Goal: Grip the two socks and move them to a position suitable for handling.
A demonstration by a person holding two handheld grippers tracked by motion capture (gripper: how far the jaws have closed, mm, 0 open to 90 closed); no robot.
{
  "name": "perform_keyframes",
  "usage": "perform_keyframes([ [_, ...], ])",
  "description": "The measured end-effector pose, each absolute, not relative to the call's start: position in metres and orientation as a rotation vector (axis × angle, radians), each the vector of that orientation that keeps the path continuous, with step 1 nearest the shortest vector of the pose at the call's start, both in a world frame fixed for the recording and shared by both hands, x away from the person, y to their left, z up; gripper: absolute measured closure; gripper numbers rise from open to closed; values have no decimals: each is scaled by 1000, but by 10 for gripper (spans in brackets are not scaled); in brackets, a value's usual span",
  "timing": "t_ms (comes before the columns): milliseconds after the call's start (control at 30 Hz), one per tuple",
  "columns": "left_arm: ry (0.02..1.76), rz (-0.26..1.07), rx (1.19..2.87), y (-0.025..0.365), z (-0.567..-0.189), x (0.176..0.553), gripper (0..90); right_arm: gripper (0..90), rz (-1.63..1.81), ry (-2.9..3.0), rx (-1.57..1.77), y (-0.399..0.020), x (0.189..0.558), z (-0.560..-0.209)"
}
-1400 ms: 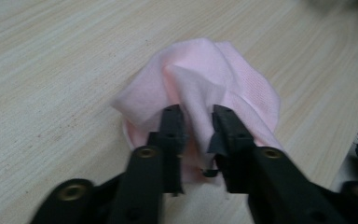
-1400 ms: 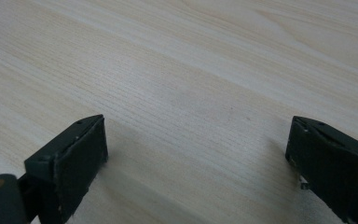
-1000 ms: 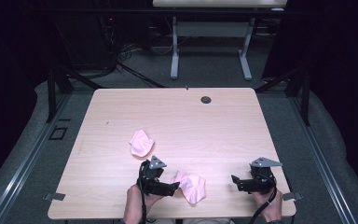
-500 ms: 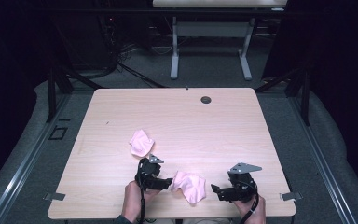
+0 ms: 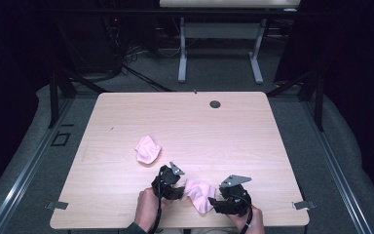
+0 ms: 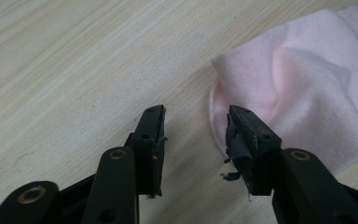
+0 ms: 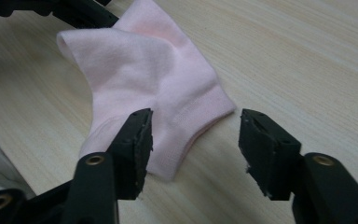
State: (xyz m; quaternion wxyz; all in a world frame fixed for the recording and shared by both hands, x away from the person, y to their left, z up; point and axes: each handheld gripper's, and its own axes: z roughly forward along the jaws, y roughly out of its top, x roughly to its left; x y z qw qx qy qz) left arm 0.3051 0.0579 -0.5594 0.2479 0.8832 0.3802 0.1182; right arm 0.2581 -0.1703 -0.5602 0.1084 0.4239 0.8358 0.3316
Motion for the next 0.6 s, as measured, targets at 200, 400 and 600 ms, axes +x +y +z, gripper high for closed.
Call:
perform_keyframes([
  [200,999,353,2432,53,-559,302,645,550,924,2481,1225,-166,259,-561],
  [400,967,347,2442,50,-560,299,775,629,873,2497,1209,-160,259,-566],
  [600,957,321,2430,51,-561,298,866,700,878,2498,1204,-159,258,-568],
])
